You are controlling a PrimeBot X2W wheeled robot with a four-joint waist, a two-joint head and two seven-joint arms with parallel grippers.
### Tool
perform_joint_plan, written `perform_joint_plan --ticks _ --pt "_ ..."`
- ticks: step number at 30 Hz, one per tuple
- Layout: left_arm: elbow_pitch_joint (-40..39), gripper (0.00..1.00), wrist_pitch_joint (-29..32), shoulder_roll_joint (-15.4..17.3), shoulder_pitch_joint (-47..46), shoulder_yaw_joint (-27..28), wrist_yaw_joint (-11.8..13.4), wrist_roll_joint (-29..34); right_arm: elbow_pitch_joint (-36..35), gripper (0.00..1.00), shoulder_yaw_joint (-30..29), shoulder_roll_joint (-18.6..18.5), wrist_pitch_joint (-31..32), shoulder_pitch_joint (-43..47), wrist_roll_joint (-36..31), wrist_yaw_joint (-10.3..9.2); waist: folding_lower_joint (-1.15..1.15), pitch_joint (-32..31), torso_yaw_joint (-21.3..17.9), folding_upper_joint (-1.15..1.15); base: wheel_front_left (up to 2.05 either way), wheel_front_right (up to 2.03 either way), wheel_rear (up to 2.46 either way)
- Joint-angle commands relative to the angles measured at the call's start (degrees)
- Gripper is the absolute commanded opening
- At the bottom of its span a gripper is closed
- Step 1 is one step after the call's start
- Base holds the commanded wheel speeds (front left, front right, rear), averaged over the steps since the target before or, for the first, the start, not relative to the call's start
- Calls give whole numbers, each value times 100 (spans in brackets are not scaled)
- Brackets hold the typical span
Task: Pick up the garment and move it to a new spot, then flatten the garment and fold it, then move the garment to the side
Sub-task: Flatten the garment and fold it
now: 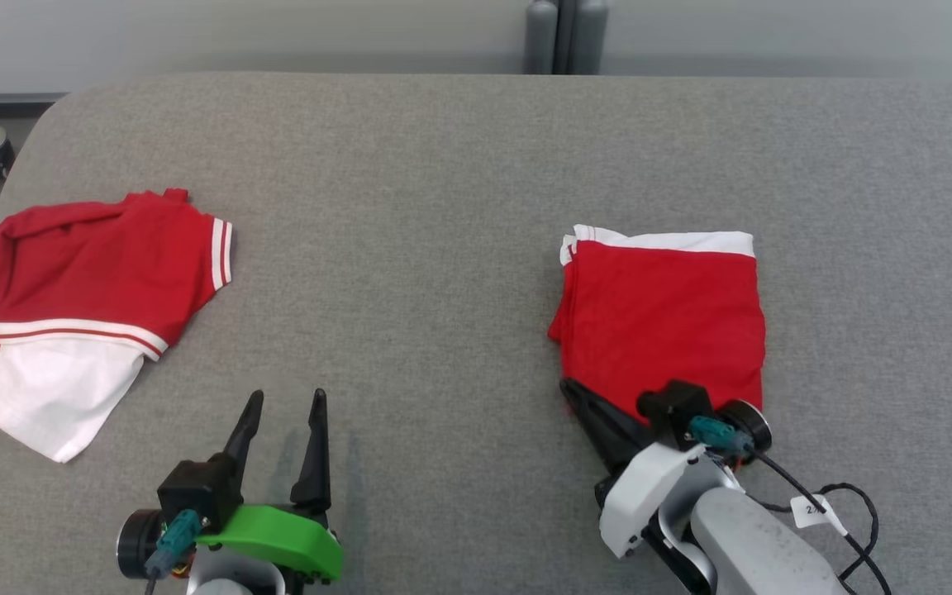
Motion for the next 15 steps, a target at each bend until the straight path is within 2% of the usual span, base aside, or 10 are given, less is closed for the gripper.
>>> perform_joint_plan --ticks 1,5,8,9,11,13,15 --pt "-24 100 -2 17 50 54 24 30 -191 0 -13 -38 -2 5 66 -6 0 -116 -117 0 0 0 0" --pt "-62 100 -2 17 160 194 61 87 -943 0 -518 -87 -2 208 101 -6 0 -316 -275 0 0 0 0" --pt "-64 100 -2 16 235 282 58 144 -1333 0 -1212 -67 -2 454 74 -6 0 -484 -394 0 0 0 0" --pt "-57 100 -2 16 275 320 65 156 -1358 5 -1440 -60 -2 553 60 -6 0 -548 -440 0 0 0 0" --pt "-60 100 -2 16 327 343 61 237 -1400 7 -1796 -55 -2 659 -52 -7 0 -657 -511 0 0 0 0" --pt "-48 100 -2 17 400 374 51 286 -1358 0 -2136 -82 -2 787 -159 -7 0 -752 -580 0 0 0 0" --pt "-45 100 -2 17 453 415 46 313 -1283 0 -2423 -113 -2 909 -297 -7 0 -811 -643 0 0 0 0"
